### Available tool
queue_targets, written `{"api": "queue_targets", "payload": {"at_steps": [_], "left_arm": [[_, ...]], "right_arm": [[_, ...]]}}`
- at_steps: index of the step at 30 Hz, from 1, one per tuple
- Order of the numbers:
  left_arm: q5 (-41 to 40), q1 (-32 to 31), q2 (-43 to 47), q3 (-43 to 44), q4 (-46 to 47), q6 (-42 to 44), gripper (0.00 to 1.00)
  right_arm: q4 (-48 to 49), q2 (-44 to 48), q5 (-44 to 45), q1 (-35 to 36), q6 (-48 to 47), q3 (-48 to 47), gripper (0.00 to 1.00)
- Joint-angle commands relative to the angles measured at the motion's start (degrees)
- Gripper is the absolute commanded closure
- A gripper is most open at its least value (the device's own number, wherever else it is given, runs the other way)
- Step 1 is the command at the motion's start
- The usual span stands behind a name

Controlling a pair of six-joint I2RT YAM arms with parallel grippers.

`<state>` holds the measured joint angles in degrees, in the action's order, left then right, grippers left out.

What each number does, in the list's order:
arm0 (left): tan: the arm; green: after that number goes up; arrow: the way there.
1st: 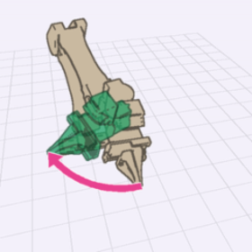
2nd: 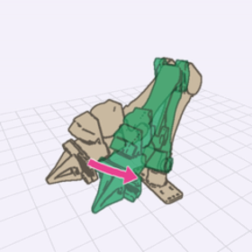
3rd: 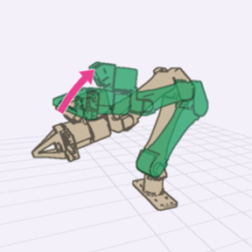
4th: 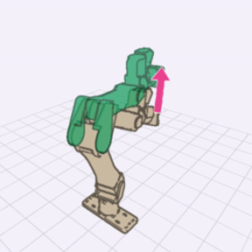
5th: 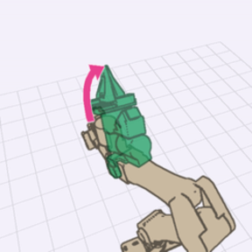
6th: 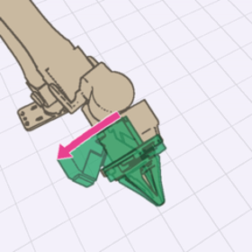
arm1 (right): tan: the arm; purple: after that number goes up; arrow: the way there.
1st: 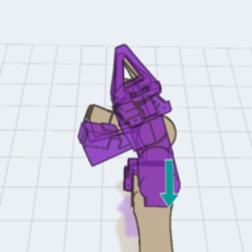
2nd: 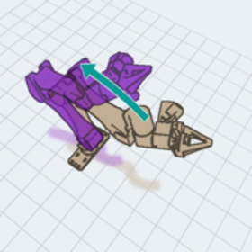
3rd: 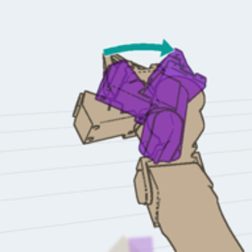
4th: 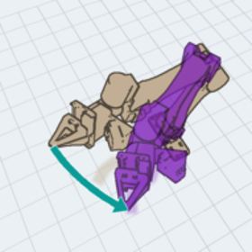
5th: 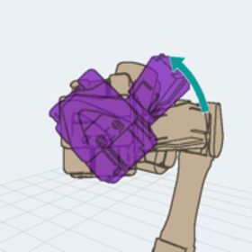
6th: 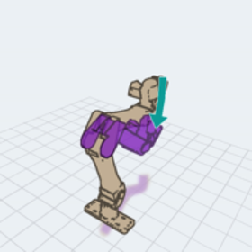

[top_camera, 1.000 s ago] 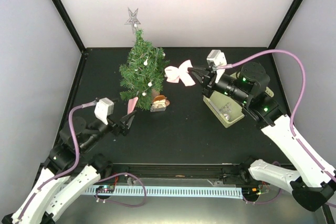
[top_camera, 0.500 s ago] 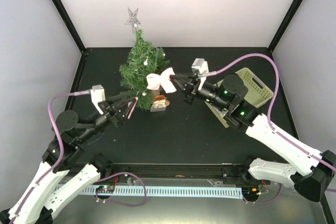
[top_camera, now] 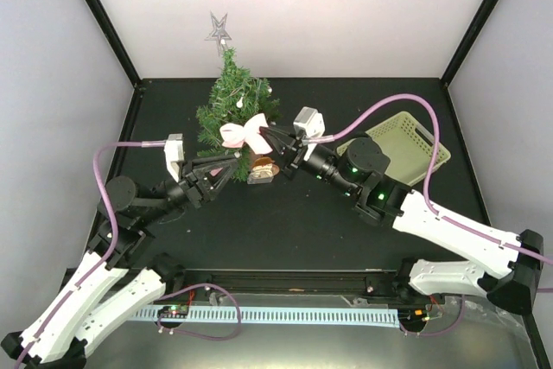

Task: Decorate the small christmas tree
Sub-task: Place the decoration item on the Christmas tree.

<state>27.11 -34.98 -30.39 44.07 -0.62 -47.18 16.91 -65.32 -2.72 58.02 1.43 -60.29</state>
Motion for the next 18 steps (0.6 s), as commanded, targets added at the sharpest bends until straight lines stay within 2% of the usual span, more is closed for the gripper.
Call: {"api": "queue_targets", "payload": {"at_steps": [1,4,9,18], "left_arm": [[0.0,-0.2,-0.2,0.5,5.0,5.0,0.74],[-2.0,-0.2,0.1,0.8,5.7,8.7,0.74],[-8.0,-0.1,0.5,0.5,3.2,14.4,0.64],[-11.2,-0.2,-0.9,0.5,0.4,17.1,0.65]], "right_arm": [[2.6,-1.0,6.0,2.6,-2.3,-1.8,0.99],[2.7,-1.3,7.5,4.2,-3.2,-1.6,0.99],[2.9,-2.1,7.6,5.8,-3.2,-1.8,0.99],[3.6,-2.7,7.6,7.6,-3.0,-1.1,0.99]]}}
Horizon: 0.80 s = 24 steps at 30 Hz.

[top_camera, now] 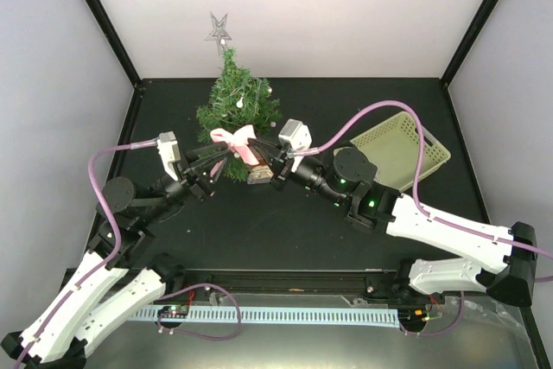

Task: Decorate the small christmas tree
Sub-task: Place the decoration item on the Christmas tree.

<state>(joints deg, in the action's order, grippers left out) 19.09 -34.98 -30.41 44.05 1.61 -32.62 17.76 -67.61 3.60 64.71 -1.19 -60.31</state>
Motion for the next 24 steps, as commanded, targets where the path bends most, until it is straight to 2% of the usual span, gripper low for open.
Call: {"api": "queue_targets", "payload": {"at_steps": [1,8,18,24], "left_arm": [[-3.7,-0.2,-1.2,0.8,-2.9,2.9,0.65],[-3.5,-0.1,-2.2,0.8,-2.9,3.1,0.56],[-1.4,-0.2,-3.0,-0.6,0.5,3.1,0.61],[1.2,-0.1,-4.6,-0.3,0.5,6.3,0.64]], "right_arm": [[2.8,-0.6,1.2,1.1,-0.3,-1.0,0.99],[3.9,-0.5,0.1,1.6,0.3,0.5,0.99],[4.1,0.2,-1.4,1.6,0.9,2.8,0.99],[4.2,1.2,-3.1,1.6,1.0,3.8,0.99]]}}
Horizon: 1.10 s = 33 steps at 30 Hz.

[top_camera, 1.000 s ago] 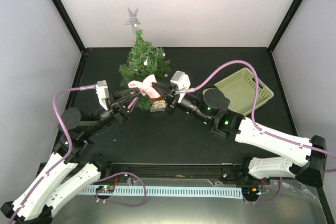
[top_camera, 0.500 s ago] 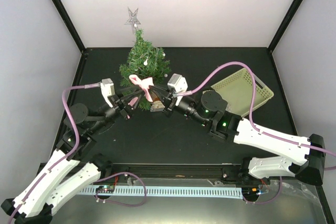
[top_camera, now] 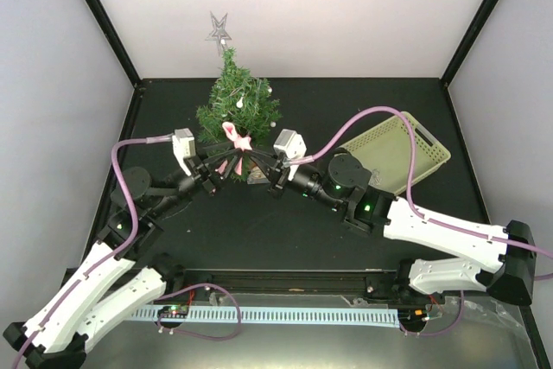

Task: Decorate the small christmas tree
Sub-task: Place the decoration item on the Christmas tree.

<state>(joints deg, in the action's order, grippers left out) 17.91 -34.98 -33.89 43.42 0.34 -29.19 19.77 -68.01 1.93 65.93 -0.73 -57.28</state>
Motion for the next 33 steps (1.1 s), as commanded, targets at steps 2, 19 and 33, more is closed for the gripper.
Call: {"api": "queue_targets", "payload": {"at_steps": [2,19,33], "left_arm": [[2.8,-0.2,-1.3,0.3,1.7,3.4,0.72],[-2.2,0.1,4.3,-0.1,-8.0,26.3,0.98],[24.5,26.6,-2.0,8.1,-23.0,57.1,0.98]], "right_arm": [[2.0,1.7,-1.5,0.4,0.7,0.8,0.99],[-0.6,7.6,-0.6,0.4,0.2,5.9,0.53],[-14.9,29.9,1.0,0.4,-2.0,15.6,0.0]]}}
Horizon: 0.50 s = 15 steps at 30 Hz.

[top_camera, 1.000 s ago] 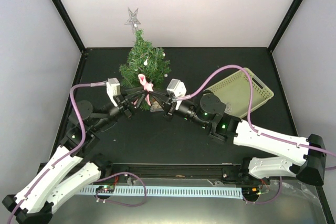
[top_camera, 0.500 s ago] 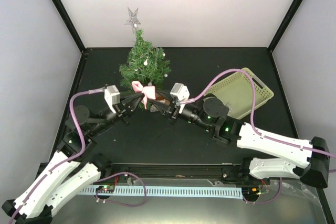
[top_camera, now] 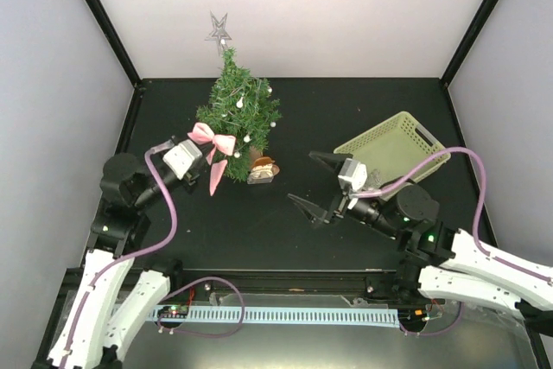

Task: Decorate the small christmas tree
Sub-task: Place the decoration item on the Christmas tree.

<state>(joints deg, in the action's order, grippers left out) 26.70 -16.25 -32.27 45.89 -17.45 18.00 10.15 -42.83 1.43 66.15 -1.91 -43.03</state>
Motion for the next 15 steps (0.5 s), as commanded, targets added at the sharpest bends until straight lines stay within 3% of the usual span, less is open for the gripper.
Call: {"api": "queue_targets", "payload": {"at_steps": [1,5,10,12,15], "left_arm": [[17.3,10.6,-4.7,6.1,-5.8,11.3,0.98],[24.1,18.9,-8.3,7.2,-6.2,15.8,0.98],[35.6,30.2,-11.4,3.5,-0.1,19.3,0.99],[38.7,32.9,-12.4,1.3,2.8,20.0,0.98],[40.5,34.6,-15.8,1.9,-0.7,25.6,0.98]], "right_arm": [[-6.3,6.2,1.5,0.2,-0.8,1.5,0.0],[-9.6,11.7,1.0,0.2,-1.4,1.7,0.0],[-11.7,15.3,1.4,0.2,-2.1,1.0,0.0],[-12.8,15.7,1.1,0.2,-2.3,0.0,0.0],[-14.8,15.9,0.2,0.2,-2.5,-1.4,0.0]]}}
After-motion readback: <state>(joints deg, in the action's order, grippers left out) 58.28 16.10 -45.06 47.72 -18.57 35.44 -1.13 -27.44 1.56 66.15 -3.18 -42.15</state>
